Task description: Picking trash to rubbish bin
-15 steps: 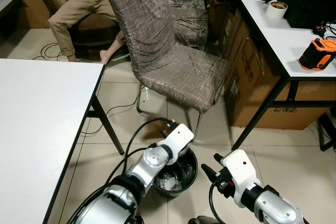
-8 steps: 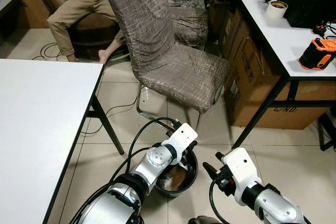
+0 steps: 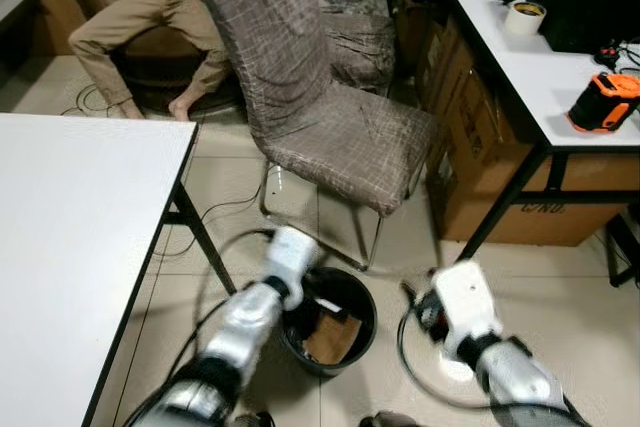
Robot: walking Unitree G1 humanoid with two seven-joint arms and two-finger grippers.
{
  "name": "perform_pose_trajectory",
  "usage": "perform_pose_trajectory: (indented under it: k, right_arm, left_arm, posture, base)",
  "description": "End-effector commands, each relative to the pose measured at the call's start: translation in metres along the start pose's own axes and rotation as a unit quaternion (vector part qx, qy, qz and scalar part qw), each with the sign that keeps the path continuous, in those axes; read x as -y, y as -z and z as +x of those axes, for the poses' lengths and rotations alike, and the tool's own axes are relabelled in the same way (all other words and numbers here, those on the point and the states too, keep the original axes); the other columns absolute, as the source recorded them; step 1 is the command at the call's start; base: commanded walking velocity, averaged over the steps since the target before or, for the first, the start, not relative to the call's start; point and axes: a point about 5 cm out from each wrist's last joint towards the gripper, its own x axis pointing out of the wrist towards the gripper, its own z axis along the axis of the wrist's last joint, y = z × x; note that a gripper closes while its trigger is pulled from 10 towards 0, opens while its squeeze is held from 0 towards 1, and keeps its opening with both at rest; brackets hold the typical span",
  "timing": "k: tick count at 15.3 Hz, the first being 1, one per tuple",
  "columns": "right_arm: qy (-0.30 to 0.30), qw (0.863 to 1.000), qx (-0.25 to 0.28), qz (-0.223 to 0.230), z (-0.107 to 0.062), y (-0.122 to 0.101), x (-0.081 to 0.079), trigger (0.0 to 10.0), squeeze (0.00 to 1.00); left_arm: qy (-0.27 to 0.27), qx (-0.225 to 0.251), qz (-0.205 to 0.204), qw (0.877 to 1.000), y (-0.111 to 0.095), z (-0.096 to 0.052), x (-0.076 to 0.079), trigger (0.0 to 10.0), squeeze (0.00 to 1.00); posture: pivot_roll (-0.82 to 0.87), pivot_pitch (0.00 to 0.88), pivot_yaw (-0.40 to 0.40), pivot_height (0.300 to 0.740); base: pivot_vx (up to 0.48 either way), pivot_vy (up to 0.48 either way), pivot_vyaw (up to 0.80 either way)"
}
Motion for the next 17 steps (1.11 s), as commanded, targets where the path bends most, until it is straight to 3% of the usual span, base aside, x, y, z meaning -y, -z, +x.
perform_pose_trajectory:
  k: [1,2,4,7,11,17]
  right_arm:
    - [0.019,1.0,-0.001,0.015,0.001,0.001,0.004,10.0,0.0]
    - [0.035,0.999,0.0,0.04,0.005,0.0,0.006,10.0,0.0]
    - [0.053,0.997,-0.01,0.061,0.011,0.006,0.011,10.0,0.0]
    - [0.083,0.994,-0.015,0.073,0.018,0.011,0.019,10.0,0.0]
    - [0.078,0.995,-0.009,0.065,0.023,0.008,0.025,10.0,0.0]
    - [0.078,0.993,0.0,0.091,0.021,0.009,0.009,10.0,0.0]
  left_arm:
    - [-0.011,0.018,0.006,1.0,-0.005,-0.007,-0.004,10.0,0.0]
    - [-0.038,0.034,0.019,0.999,-0.009,-0.026,-0.011,10.0,0.0]
    - [-0.049,0.03,0.023,0.998,-0.008,-0.047,-0.012,10.0,0.0]
    - [-0.072,0.033,0.013,0.997,-0.015,-0.051,-0.014,10.0,0.0]
    - [-0.05,0.027,0.033,0.998,-0.035,-0.047,-0.008,10.0,0.0]
    - [-0.052,0.017,0.05,0.997,-0.046,-0.059,-0.009,10.0,0.0]
  posture:
    - [-0.28,0.049,0.034,0.74]
    - [-0.26,0.033,0.021,0.74]
    - [-0.23,0.0,0.004,0.74]
    - [-0.21,0.014,0.003,0.74]
    - [-0.22,0.016,0.026,0.74]
    - [-0.19,0.021,0.044,0.74]
  base:
    - [0.0,0.0,0.0]
    - [0.0,0.0,0.0]
    - [0.0,0.0,0.0]
    - [0.0,0.0,0.0]
    - [0.0,0.0,0.0]
    - [0.0,0.0,0.0]
